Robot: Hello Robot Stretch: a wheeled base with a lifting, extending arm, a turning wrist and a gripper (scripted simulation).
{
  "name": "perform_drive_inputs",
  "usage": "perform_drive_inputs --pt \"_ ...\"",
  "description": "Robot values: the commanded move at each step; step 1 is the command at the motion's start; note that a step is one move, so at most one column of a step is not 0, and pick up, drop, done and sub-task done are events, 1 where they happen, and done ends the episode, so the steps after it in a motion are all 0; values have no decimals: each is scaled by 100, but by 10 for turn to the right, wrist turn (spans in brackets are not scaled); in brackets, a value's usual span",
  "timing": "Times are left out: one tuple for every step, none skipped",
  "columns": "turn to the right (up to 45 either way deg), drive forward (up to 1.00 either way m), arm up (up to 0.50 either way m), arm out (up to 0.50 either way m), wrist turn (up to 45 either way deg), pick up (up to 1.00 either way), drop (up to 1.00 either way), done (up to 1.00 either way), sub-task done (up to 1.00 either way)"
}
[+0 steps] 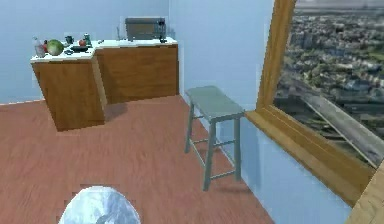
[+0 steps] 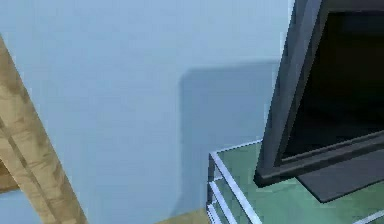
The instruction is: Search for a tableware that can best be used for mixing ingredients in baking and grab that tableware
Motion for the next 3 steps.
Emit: perform_drive_inputs --pt "0 65 0 0 0 0 0 0 0" --pt "-180 0 0 0 0 0 0 0 0" --pt "0 100 0 0 0 0 0 0 0"
